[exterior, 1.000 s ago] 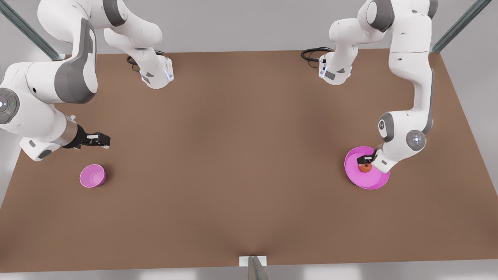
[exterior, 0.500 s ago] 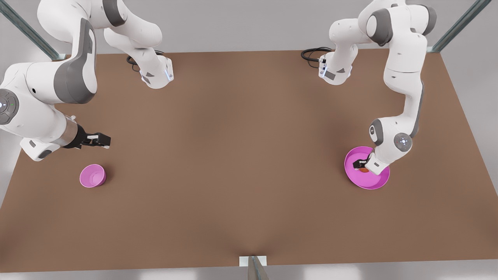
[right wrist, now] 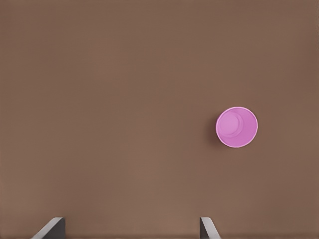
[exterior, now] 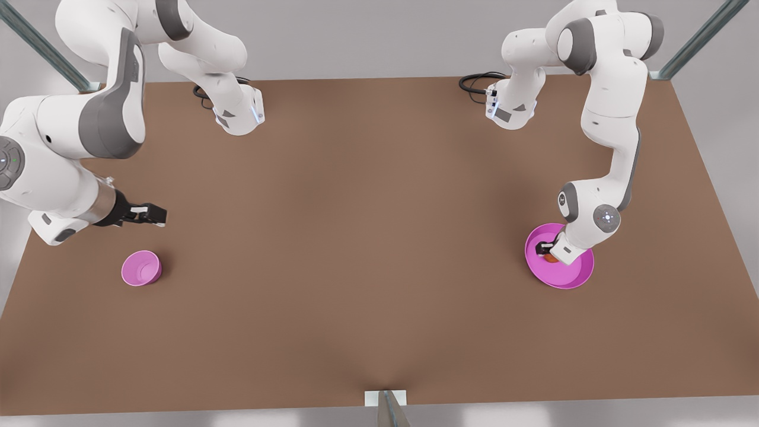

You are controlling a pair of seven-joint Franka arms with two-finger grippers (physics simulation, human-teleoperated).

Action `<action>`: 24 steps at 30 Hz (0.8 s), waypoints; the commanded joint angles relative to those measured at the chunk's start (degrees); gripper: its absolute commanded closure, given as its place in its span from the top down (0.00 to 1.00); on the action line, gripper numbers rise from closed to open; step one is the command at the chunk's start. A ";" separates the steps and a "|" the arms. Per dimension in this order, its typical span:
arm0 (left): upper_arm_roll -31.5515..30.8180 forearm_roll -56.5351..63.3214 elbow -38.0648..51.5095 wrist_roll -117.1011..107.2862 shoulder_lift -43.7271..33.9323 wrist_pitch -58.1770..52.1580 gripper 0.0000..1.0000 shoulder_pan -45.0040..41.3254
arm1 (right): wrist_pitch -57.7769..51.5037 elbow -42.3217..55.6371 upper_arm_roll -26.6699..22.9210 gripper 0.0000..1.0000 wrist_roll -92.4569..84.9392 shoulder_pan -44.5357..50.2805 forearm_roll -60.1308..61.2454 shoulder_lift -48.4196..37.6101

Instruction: Use the left arm to pick up the apple from the plate, transfer it to the gripper of the right arm, and then use the right arm to place it into the bowl

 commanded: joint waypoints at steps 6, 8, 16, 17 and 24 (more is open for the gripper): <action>-0.12 -0.14 1.51 0.82 -2.29 -2.35 0.70 -0.09 | -0.01 -0.16 -0.14 1.00 0.47 -0.66 0.62 -0.07; -0.30 -0.40 7.40 -4.71 -5.02 -14.38 0.70 -1.93 | -0.01 -0.16 -0.14 1.00 0.29 -0.66 0.62 -0.07; -5.04 -39.33 32.27 11.95 -3.79 -32.52 0.73 -17.57 | 0.08 -0.16 -0.05 1.00 0.29 -1.02 0.71 0.10; -5.92 -41.09 32.98 18.72 -3.79 -31.02 0.73 -18.45 | 0.08 -0.16 -0.14 1.00 0.47 -1.10 0.71 0.28; -9.00 -70.44 33.77 81.84 -0.63 -9.67 0.70 -25.92 | 4.47 0.01 0.30 1.00 1.17 -0.49 7.11 1.60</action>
